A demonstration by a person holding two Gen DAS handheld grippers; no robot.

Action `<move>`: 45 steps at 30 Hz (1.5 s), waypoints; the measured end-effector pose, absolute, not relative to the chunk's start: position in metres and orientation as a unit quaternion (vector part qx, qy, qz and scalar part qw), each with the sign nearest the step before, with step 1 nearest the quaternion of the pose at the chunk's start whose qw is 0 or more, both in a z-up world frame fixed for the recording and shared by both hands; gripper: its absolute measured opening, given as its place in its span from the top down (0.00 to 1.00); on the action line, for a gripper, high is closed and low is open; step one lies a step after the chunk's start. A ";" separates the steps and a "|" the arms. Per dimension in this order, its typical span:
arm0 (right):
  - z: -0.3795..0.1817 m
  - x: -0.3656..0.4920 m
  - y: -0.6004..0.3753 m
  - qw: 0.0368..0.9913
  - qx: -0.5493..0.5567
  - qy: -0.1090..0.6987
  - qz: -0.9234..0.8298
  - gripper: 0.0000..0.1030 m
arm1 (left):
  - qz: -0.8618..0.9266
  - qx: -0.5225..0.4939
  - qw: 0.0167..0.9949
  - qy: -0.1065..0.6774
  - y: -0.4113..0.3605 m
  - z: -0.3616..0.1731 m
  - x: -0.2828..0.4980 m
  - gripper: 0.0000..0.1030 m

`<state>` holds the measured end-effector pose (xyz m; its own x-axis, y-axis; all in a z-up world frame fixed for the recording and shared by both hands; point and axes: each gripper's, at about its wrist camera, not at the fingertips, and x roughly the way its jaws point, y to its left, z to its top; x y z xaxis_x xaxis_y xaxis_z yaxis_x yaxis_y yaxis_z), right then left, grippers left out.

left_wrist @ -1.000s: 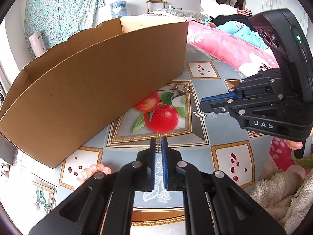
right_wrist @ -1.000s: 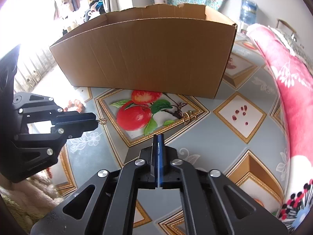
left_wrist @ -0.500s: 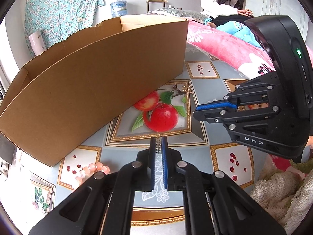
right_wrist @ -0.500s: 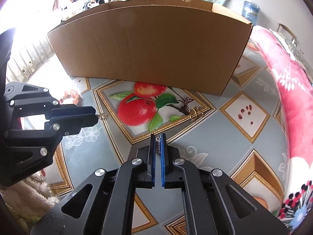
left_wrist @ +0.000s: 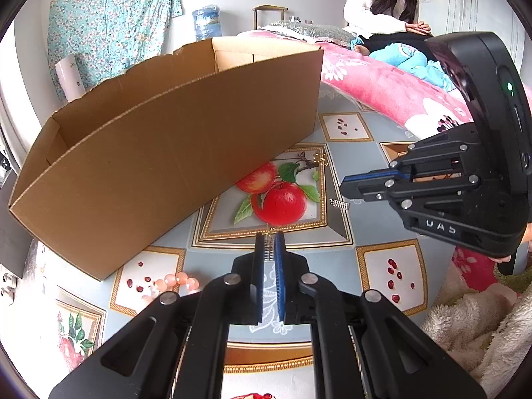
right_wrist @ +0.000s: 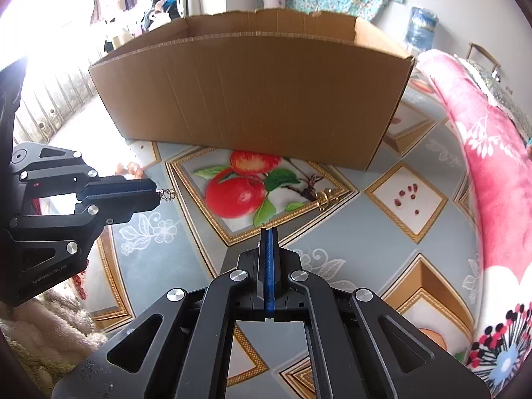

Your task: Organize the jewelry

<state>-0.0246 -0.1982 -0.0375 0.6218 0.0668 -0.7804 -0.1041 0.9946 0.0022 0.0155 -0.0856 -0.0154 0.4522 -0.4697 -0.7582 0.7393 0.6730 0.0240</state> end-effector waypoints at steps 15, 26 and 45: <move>-0.048 -0.006 -0.188 0.870 -0.032 0.489 0.060 0.91 | -0.364 0.182 0.832 0.377 -0.085 -0.015 0.011 0.95; -0.040 0.016 -0.197 0.854 -0.020 0.515 0.073 0.98 | -0.369 0.173 0.831 0.379 -0.082 -0.019 0.015 0.95; 0.042 -0.011 -0.203 0.897 0.002 0.432 0.091 0.98 | -0.375 0.145 0.854 0.331 -0.060 0.034 0.008 0.95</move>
